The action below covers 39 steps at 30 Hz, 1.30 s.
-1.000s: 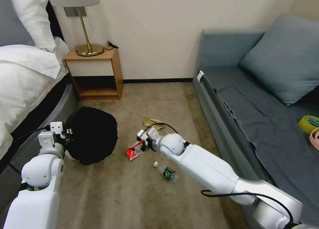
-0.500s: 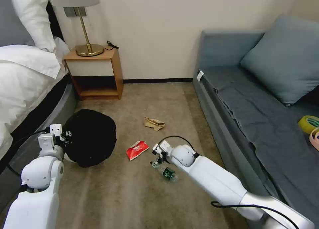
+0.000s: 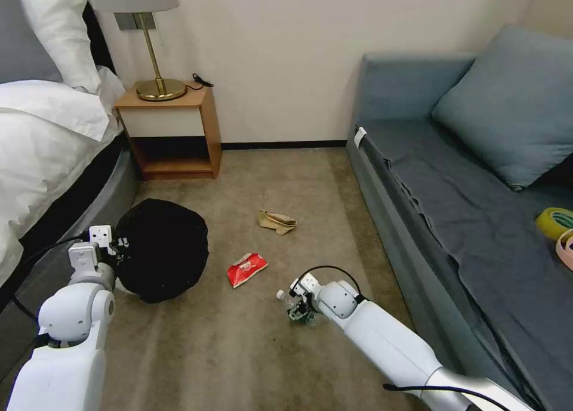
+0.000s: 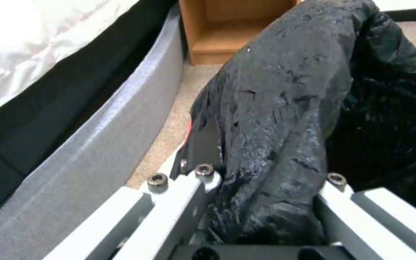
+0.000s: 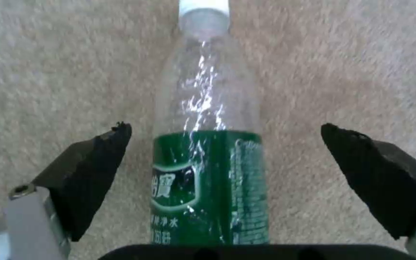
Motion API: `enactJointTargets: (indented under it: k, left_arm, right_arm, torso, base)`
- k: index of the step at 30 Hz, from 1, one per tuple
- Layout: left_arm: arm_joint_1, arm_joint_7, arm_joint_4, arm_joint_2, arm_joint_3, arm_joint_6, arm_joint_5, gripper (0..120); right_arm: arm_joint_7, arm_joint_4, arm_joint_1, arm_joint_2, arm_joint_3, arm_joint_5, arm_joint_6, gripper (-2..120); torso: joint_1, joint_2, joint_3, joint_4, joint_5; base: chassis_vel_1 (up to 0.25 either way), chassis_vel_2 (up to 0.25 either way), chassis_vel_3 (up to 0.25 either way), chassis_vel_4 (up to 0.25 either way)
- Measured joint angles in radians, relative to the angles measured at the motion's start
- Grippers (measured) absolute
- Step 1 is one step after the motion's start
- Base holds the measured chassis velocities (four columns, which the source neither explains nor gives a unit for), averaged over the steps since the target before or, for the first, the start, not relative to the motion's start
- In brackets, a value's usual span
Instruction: Pick up the trash bin, then pick up the garbage on the floor and place it into the trash bin.
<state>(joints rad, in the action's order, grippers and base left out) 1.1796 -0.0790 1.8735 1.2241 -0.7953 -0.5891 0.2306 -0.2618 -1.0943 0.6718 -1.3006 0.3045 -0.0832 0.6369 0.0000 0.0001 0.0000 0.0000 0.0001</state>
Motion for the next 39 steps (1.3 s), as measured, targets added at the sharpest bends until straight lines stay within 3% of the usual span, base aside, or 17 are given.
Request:
enactJointTargets:
  k: [5, 9, 11, 13, 15, 19, 26, 30, 39]
  left_arm:
    - [0.002, 0.002, 0.000, 0.000, 0.000, 0.004, -0.002, 5]
    - [0.002, 0.003, -0.003, 0.001, -0.001, 0.005, -0.003, 5]
    - [0.002, 0.003, -0.003, 0.001, -0.001, 0.005, -0.003, 5]
    - [0.001, 0.003, -0.004, 0.002, -0.001, 0.005, -0.003, 5]
    - [0.001, 0.003, -0.004, 0.002, -0.001, 0.005, -0.004, 5]
    - [-0.002, 0.003, -0.005, 0.005, 0.001, 0.005, -0.006, 5]
    - [0.001, 0.004, -0.003, 0.004, 0.000, 0.005, -0.006, 5]
    - [0.004, 0.004, -0.001, 0.003, -0.001, 0.005, -0.006, 5]
    - [0.002, 0.014, 0.002, -0.007, -0.007, 0.011, -0.004, 5]
  right_arm:
    - [-0.017, 0.023, 0.008, -0.004, -0.009, 0.024, -0.015, 99]
    - [-0.042, 0.030, 0.024, -0.004, -0.018, 0.041, -0.028, 82]
    - [-0.042, 0.030, 0.024, -0.004, -0.019, 0.042, -0.028, 82]
    - [-0.049, 0.034, 0.030, -0.004, -0.023, 0.047, -0.035, 69]
    - [-0.050, 0.035, 0.031, -0.004, -0.024, 0.048, -0.037, 67]
    - [-0.050, 0.041, 0.031, -0.005, -0.029, 0.050, -0.042, 46]
    - [-0.050, 0.038, 0.030, -0.001, -0.031, 0.050, -0.043, 25]
    - [-0.050, 0.032, 0.026, -0.002, -0.036, 0.049, -0.043, 19]
    - [-0.045, -0.005, -0.010, -0.003, -0.058, 0.013, -0.041, 19]
  torso:
    - [0.000, 0.000, 0.000, 0.0000, -0.0001]
    - [0.000, 0.000, 0.000, 0.0000, -0.0001]
    - [0.000, 0.000, 0.000, 0.0000, -0.0001]
    - [0.000, 0.000, 0.000, 0.0000, -0.0001]
    - [0.000, 0.000, 0.000, 0.0000, -0.0001]
    - [0.000, 0.000, 0.000, 0.0000, -0.0001]
    - [0.000, 0.000, 0.000, 0.0000, -0.0001]
    - [0.000, 0.000, 0.000, 0.0000, -0.0001]
    - [0.000, 0.000, 0.000, 0.0000, -0.0001]
  base:
    - [0.000, 0.000, 0.000, 0.000]
    - [0.000, 0.000, 0.000, 0.000]
    - [0.000, 0.000, 0.000, 0.000]
    - [0.000, 0.000, 0.000, 0.000]
    - [0.000, 0.000, 0.000, 0.000]
    - [0.000, 0.000, 0.000, 0.000]
    - [0.000, 0.000, 0.000, 0.000]
    - [0.000, 0.000, 0.000, 0.000]
    - [0.000, 0.000, 0.000, 0.000]
